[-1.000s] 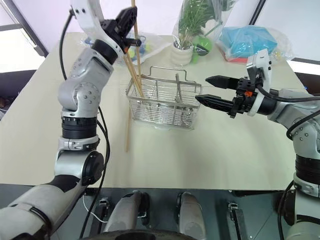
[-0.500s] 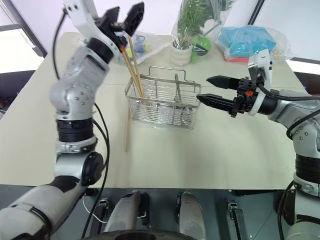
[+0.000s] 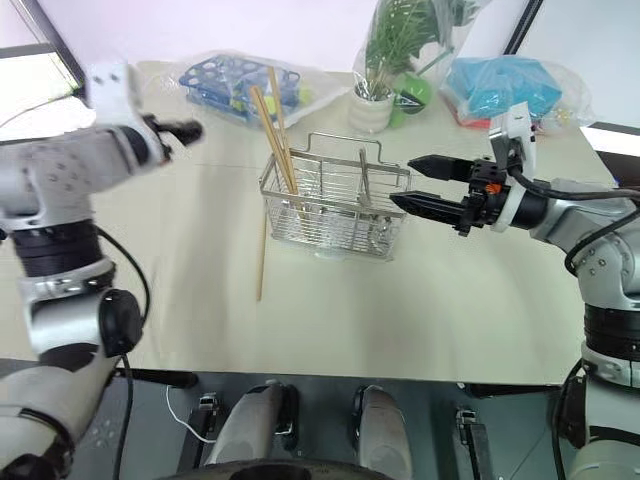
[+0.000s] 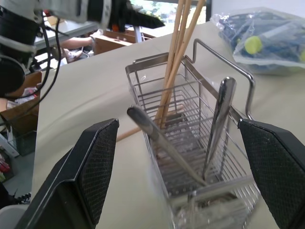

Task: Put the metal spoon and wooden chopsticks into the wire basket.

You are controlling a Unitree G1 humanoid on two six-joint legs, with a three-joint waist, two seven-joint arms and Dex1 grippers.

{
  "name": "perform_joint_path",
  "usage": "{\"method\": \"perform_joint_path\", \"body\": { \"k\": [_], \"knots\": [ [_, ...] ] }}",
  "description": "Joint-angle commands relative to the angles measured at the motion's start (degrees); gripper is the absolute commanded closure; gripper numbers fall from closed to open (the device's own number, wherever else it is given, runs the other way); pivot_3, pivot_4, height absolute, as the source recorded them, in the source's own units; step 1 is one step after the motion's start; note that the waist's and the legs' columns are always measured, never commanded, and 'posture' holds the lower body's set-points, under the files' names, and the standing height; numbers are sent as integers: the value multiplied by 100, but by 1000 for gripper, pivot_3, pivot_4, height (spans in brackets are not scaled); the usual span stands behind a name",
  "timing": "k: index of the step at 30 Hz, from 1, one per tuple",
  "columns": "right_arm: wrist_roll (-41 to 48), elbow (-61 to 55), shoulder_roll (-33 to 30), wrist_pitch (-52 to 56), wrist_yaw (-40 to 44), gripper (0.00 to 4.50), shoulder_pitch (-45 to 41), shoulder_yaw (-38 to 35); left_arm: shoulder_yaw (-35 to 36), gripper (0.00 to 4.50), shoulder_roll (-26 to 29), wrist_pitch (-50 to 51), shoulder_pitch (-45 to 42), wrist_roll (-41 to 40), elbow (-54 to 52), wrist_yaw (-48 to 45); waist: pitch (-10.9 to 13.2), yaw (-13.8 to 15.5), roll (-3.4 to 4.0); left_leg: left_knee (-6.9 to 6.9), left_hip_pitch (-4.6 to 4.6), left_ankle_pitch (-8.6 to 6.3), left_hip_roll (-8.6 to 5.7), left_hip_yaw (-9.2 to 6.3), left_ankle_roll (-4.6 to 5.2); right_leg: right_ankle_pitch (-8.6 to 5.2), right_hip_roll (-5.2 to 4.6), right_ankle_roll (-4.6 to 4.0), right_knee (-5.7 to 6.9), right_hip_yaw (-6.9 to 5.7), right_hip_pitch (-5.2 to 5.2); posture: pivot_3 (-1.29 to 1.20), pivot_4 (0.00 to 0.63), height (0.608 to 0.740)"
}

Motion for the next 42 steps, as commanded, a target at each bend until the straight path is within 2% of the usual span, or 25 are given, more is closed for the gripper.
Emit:
{"method": "perform_joint_path", "body": {
  "k": [1,6,13,21,30,33,40,42],
  "knots": [
    [2,-28,-12,-76,52,377,-140,-77,106,38,-209,183,-37,137,-283,41,0,5,0,-2,1,0,1,0,0,0,1,0,0,0,-1,0,150,715],
    [2,-169,87,-66,-1,377,-39,-58,69,38,-685,371,35,306,67,-40,-1,13,1,-14,7,8,2,2,-13,0,3,-2,4,-1,-3,0,150,715],
    [108,-430,126,32,-110,377,139,-149,-388,38,-952,309,77,437,487,-446,-1,19,2,-14,8,8,3,4,-14,1,3,-3,4,-1,-4,0,150,715],
    [15,-780,-68,-45,8,377,568,-176,-1001,38,-924,515,140,564,990,-945,-2,28,3,-14,7,7,2,2,-13,2,2,-4,5,-1,-4,0,150,715],
    [69,-845,-171,17,-54,377,588,-308,-955,38,-1007,613,194,911,1259,-970,-2,29,3,-13,7,6,0,1,-11,2,-1,-4,3,-1,-3,0,150,715],
    [86,-855,-165,41,-81,377,577,-324,-800,884,-1070,620,256,1007,1240,-936,-2,22,4,-13,8,7,1,1,-11,2,-1,-4,4,-1,-3,0,150,715],
    [87,-836,-203,53,-38,377,570,-305,-647,4305,-1159,731,284,1221,1218,-877,-7,18,9,-13,11,6,1,1,-11,2,-1,-4,5,-1,0,0,150,715],
    [45,-814,-254,34,12,377,573,-276,-614,4413,-1141,692,270,1285,1227,-852,-13,19,21,-13,16,6,1,1,-10,2,-1,-4,5,-1,3,0,150,715]
  ]
}}
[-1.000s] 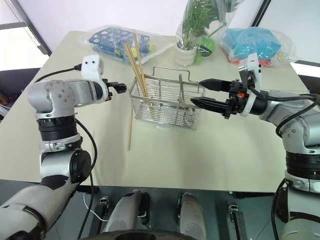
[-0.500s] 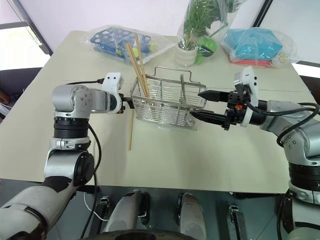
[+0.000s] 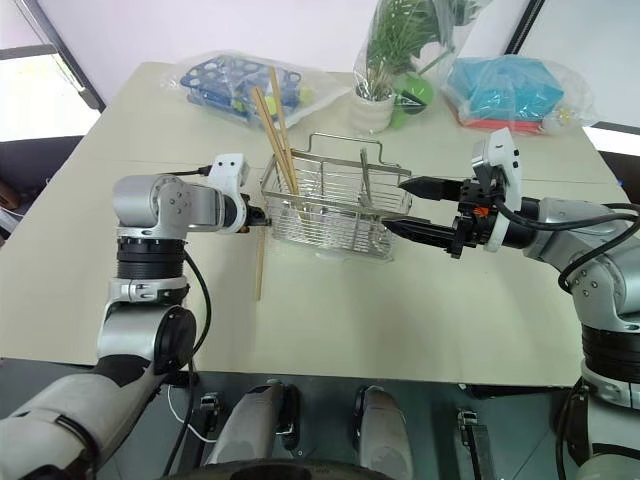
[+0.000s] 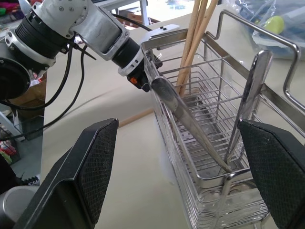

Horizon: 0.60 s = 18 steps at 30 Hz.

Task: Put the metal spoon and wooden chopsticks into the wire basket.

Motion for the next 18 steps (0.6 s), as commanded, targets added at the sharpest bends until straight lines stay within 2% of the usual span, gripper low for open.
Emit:
{"method": "perform_joint_path", "body": {
  "k": [1,11,18],
  "knots": [
    [34,-94,-180,-83,112,377,-79,-176,60,4413,65,17,39,163,70,61,-1,-2,3,0,0,0,0,0,0,0,0,0,1,0,0,0,150,715],
    [-45,164,-363,-150,262,377,-236,-176,226,4413,596,-563,-77,357,69,-8,-1,-4,2,0,-3,0,1,1,1,0,1,-1,1,0,-5,0,150,715],
    [-36,254,-373,-89,270,377,-355,-144,1250,4413,788,-3256,-444,63,-244,-28,0,3,1,0,-10,0,2,2,-1,3,-5,-6,-1,0,-12,0,150,715]
  ]
}}
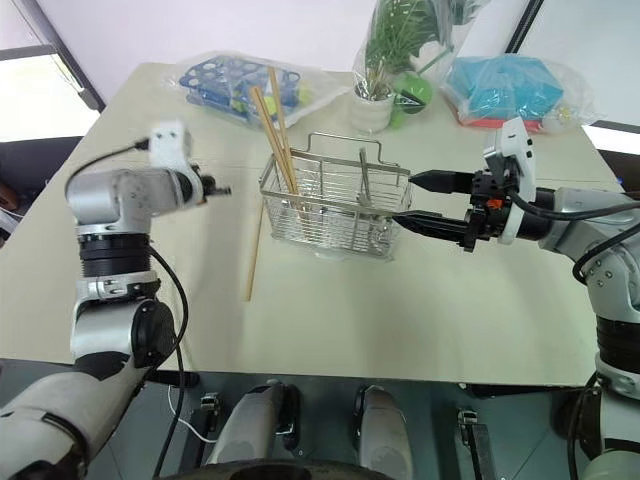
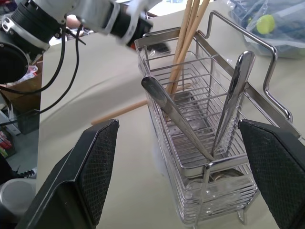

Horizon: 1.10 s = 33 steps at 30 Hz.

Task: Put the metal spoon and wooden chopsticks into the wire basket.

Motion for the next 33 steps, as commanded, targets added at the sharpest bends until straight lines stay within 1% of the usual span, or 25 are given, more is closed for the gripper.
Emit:
{"method": "perform_joint_path", "body": {
  "k": [1,3,4,8,10,12,13,15,17,18,20,22,23,28,33],
  "knots": [
    [41,-4,-94,-36,32,377,-170,-152,615,4413,-18,-1359,-439,-366,-469,-13,0,2,-1,0,0,0,-1,1,0,0,-2,0,0,0,0,0,150,715],
    [65,5,-102,14,19,377,-224,-148,1125,4413,-174,-1867,-747,-928,-694,-122,1,12,-2,0,-2,-1,-5,1,0,1,-11,0,-2,0,0,0,150,715],
    [72,8,-100,36,10,377,-251,-141,1273,4413,-221,-2048,-860,-1169,-817,-213,1,11,-2,0,-3,-1,-7,1,0,1,-14,0,-2,-1,0,0,150,715],
    [59,39,-86,66,0,377,-283,-143,1530,4413,-448,-2432,-1353,-2161,-1403,-464,1,0,-2,1,-2,-2,-8,4,4,1,-15,1,-4,-1,3,0,150,715],
    [53,27,-81,65,-9,377,-268,-145,1322,4413,-410,-2331,-1424,-2256,-1456,-472,1,-1,-2,1,-2,-2,-8,4,4,1,-11,2,-3,-2,3,0,150,715],
    [89,-13,-65,83,-47,377,-252,-188,801,4413,-183,-1858,-1328,-1814,-1117,-216,-1,-3,2,1,9,-2,-9,6,5,1,-6,2,-1,-2,13,0,150,715],
    [131,-28,-44,109,-84,377,-247,-228,658,4413,-150,-1841,-1184,-1731,-1032,-225,-1,-3,2,1,18,-2,-9,7,5,1,-4,2,-1,-2,21,0,150,715],
    [199,-38,-17,155,-147,377,-229,-294,535,3891,-79,-1644,-961,-1683,-830,-167,-4,-3,7,0,37,-2,-8,7,7,1,1,3,0,-2,39,0,150,715],
    [216,-39,-24,161,-174,377,-201,-314,438,3172,9,-1450,-861,-1609,-661,-76,-3,-9,5,0,42,-3,-5,7,8,0,2,3,0,-2,43,0,150,715],
    [205,-51,-35,147,-171,377,-158,-325,169,2568,136,-1238,-753,-1396,-563,-43,0,-9,1,0,42,-3,-5,7,8,0,3,3,0,-1,42,0,150,715],
    [210,-70,-41,155,-182,377,-106,-356,-261,1573,288,-588,-605,-1182,-410,-6,1,-9,-2,0,29,-3,-2,4,7,0,9,3,-1,-2,31,0,150,715],
    [210,-82,-35,154,-189,377,-83,-373,-372,505,242,-417,-483,-1219,-529,-73,2,-9,-2,0,26,-3,-2,5,7,0,10,3,-3,-2,29,0,150,715],
    [212,-92,-26,153,-197,377,-65,-384,-374,61,175,-198,-457,-1275,-588,-62,1,-3,-2,0,25,-3,-1,5,7,0,10,3,-3,-2,28,0,150,715],
    [254,-184,42,154,-287,377,29,-412,-693,61,34,824,-252,-1214,-805,-45,1,-8,-2,1,22,-3,-3,2,7,0,6,3,-3,-2,29,0,150,715],
    [311,-355,75,132,-369,377,239,-475,-556,61,-316,1769,-115,-1109,-867,188,1,-11,-2,1,23,-3,-1,2,7,0,7,3,-2,-2,27,0,150,715]
  ]
}}
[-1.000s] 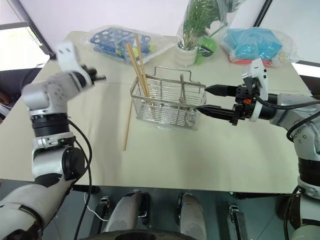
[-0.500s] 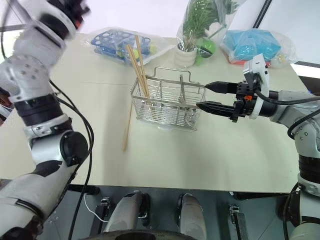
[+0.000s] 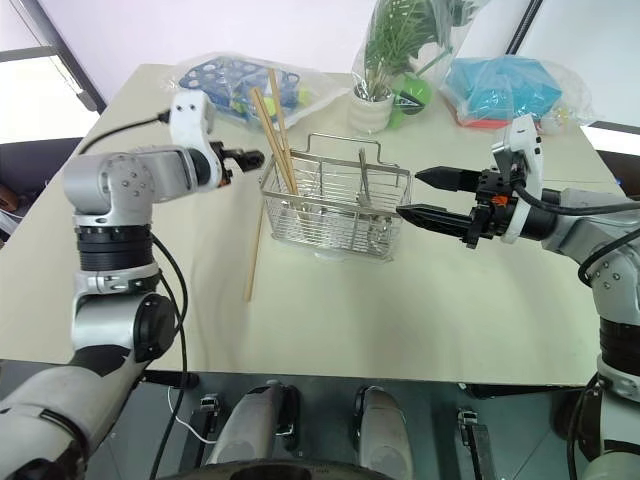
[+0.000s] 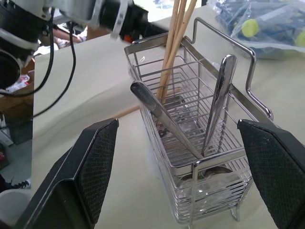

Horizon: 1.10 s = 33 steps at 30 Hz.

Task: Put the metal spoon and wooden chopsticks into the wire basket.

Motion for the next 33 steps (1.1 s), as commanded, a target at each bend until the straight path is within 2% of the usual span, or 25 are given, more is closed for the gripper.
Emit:
{"method": "perform_joint_path", "body": {
  "k": [1,12,27,30,33],
  "knots": [
    [107,-284,-1,-74,-36,377,137,-239,80,61,-120,566,11,96,-263,113,0,0,0,0,0,0,0,0,0,0,0,0,1,0,0,0,150,715],
    [46,-609,-139,-218,115,377,598,-313,-126,61,-424,1180,171,575,-54,156,0,11,0,0,0,0,0,-1,0,0,0,-1,0,0,-1,0,150,715],
    [93,-554,-172,-275,62,377,605,-387,-518,61,-403,1083,336,1041,276,-75,-4,8,6,0,1,-1,1,-2,0,0,-1,-2,1,1,-1,0,150,715],
    [117,-538,-154,-267,52,377,592,-388,-493,958,-401,1025,309,1049,348,-171,-7,11,12,0,2,-1,0,-2,0,0,-3,-2,1,1,0,0,150,715],
    [128,-530,-180,-249,81,377,598,-381,-410,2449,-399,976,279,1084,374,-204,-7,18,12,0,2,-2,0,-3,2,0,-5,-2,1,1,0,0,150,715]
  ]
}}
